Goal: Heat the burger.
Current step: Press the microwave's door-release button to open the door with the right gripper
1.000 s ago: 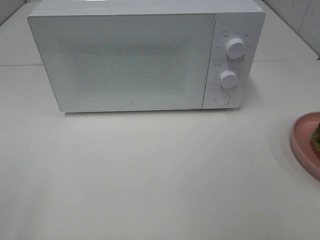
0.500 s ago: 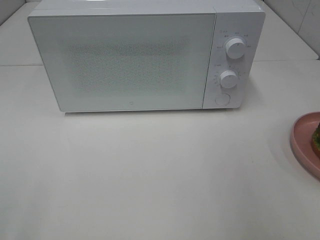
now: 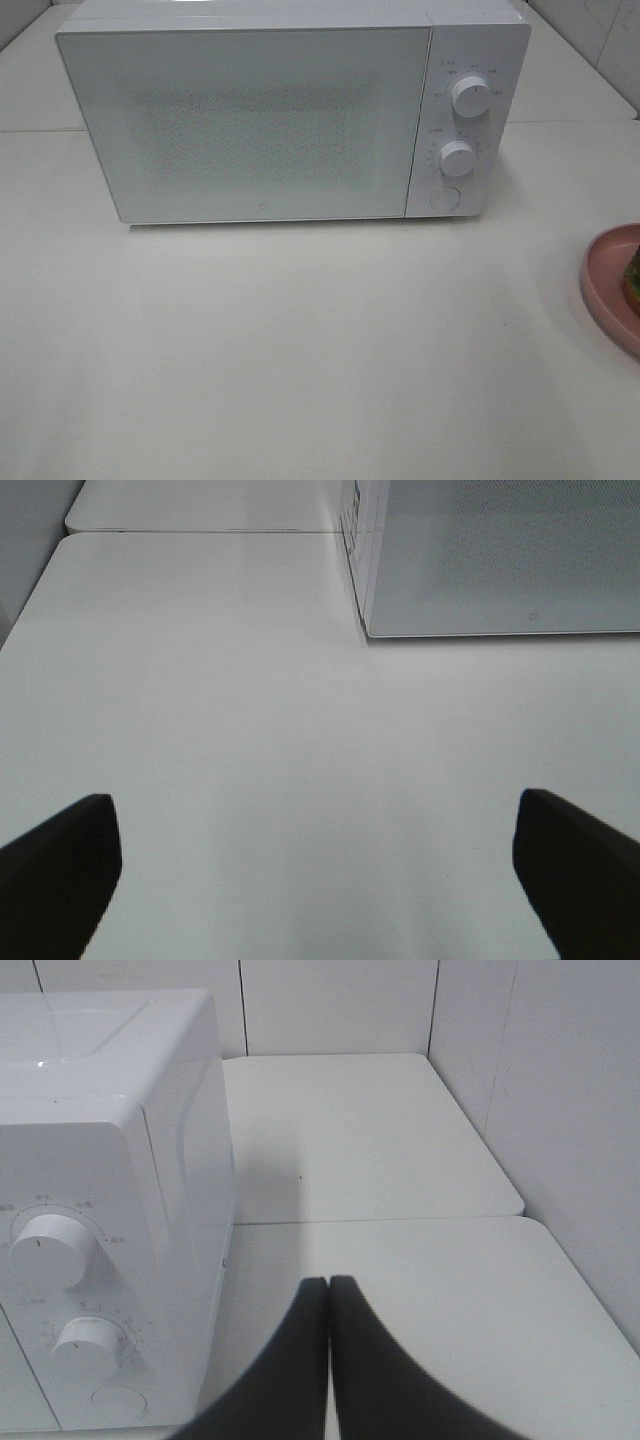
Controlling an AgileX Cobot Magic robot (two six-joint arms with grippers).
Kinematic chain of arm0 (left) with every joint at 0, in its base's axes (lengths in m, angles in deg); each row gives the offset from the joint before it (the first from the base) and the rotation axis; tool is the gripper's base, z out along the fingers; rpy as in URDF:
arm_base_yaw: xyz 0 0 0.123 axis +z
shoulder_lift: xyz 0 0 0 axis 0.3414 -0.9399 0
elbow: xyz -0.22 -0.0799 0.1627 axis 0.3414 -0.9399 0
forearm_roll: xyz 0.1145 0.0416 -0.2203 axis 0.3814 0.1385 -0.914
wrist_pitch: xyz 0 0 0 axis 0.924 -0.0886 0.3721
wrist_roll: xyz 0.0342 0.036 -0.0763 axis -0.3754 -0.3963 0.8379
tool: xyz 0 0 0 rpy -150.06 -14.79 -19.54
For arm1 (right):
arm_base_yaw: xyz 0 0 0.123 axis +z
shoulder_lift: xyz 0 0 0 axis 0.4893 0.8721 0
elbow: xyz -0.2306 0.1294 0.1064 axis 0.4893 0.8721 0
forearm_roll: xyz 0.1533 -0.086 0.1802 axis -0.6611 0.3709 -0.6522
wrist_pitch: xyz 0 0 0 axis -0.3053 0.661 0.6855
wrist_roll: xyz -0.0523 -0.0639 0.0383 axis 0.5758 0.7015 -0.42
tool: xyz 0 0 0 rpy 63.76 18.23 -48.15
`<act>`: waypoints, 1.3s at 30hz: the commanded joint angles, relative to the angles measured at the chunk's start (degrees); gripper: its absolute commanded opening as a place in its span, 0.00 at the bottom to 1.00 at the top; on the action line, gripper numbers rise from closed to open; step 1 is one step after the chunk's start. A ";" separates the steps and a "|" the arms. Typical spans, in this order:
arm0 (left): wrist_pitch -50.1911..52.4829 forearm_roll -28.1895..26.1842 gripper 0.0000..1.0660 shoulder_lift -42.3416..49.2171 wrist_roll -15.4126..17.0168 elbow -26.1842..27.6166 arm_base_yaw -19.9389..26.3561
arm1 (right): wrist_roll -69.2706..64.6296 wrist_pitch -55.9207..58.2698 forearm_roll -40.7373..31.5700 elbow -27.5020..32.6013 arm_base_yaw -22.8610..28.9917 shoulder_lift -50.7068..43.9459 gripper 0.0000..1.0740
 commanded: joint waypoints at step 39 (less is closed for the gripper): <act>0.52 -0.63 0.94 1.20 -0.06 -0.17 0.11 | -21.54 -48.47 -4.87 10.26 16.39 37.47 0.00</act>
